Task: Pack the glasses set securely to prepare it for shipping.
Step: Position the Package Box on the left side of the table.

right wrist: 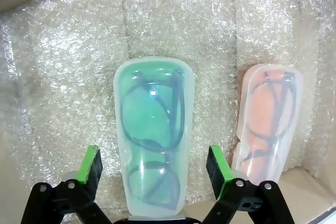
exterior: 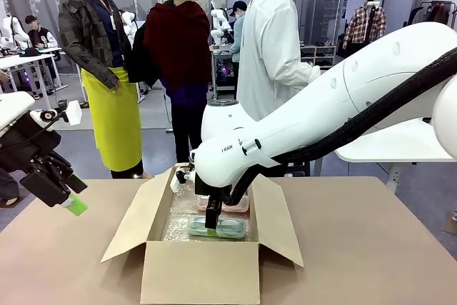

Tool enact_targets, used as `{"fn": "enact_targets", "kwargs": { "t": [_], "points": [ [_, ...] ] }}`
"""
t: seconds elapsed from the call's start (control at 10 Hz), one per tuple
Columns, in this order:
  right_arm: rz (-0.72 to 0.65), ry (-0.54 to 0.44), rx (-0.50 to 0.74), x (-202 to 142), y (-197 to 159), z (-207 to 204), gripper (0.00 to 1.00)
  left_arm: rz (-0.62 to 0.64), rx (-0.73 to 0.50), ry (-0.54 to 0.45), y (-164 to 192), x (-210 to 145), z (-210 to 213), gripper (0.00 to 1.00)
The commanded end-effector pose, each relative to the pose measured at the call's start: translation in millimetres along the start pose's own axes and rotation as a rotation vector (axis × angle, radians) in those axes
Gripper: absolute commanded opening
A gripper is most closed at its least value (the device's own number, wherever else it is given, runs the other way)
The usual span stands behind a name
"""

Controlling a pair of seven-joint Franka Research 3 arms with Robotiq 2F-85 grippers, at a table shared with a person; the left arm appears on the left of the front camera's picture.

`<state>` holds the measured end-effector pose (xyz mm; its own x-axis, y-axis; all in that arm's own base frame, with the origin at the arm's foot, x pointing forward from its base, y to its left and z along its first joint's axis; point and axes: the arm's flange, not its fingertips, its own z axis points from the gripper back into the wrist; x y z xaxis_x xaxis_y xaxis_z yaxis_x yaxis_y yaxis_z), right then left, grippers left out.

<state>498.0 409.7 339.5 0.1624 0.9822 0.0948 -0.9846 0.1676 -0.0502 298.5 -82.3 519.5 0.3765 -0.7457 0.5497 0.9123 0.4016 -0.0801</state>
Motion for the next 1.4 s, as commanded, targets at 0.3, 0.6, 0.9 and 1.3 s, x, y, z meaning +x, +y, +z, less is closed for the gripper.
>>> {"fn": "enact_targets", "kwargs": {
  "t": [0.3, 0.6, 0.9, 1.3],
  "points": [
    [-0.088, -0.094, -0.129, -46.5, 18.0, 120.2, 1.00, -0.014, -0.012, -0.022, 1.2, -0.5, 1.1, 1.00],
    [-0.231, -0.264, -0.167, -112.1, 25.8, 153.9, 1.00, -0.014, -0.012, -0.022, 1.2, -0.5, 1.1, 1.00],
    [-0.394, -0.435, -0.225, -184.8, 50.1, 171.1, 1.00, -0.014, -0.012, -0.022, 1.2, -0.5, 1.1, 1.00],
    [-0.567, -0.585, -0.221, -275.6, 117.2, 178.7, 1.00, -0.014, -0.012, -0.022, 1.2, -0.5, 1.1, 1.00]
  ]
}}
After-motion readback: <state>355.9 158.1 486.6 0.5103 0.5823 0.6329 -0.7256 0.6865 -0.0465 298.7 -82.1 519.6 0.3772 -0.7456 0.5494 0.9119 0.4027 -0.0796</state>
